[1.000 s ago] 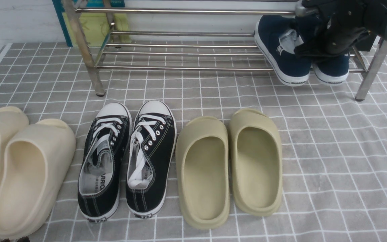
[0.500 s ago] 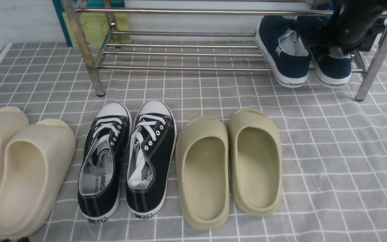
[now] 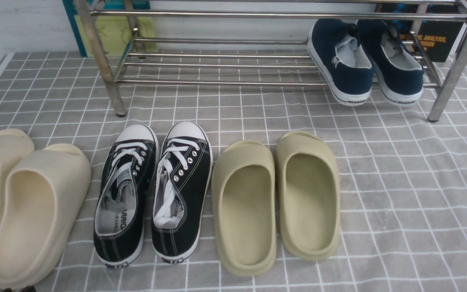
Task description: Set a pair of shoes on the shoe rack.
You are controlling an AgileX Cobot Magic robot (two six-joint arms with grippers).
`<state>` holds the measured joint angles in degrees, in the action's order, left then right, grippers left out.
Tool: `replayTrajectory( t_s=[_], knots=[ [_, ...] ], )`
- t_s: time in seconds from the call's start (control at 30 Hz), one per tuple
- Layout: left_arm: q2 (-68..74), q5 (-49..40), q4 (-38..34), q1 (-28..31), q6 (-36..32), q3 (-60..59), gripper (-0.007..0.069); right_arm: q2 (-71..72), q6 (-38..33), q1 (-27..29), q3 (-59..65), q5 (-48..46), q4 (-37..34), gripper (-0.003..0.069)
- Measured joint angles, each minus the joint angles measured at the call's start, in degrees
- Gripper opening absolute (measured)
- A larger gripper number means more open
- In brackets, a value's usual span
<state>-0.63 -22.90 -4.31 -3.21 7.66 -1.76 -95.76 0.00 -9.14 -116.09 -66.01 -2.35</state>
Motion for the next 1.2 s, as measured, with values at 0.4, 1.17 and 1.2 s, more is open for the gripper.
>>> replayTrajectory(
  t_s=[0.4,1.17,1.2],
  knots=[
    [0.0,0.0,0.0,0.0,0.0,0.0,0.0239,37.4,-0.5,0.0,38.8,27.1,6.0,-0.0004],
    [0.0,0.0,0.0,0.0,0.0,0.0,0.0239,80.9,14.8,0.0,117.6,93.1,8.9,0.0004],
    [0.0,0.0,0.0,0.0,0.0,0.0,0.0239,80.9,15.2,0.0,117.6,92.3,9.7,0.0005]
  ],
)
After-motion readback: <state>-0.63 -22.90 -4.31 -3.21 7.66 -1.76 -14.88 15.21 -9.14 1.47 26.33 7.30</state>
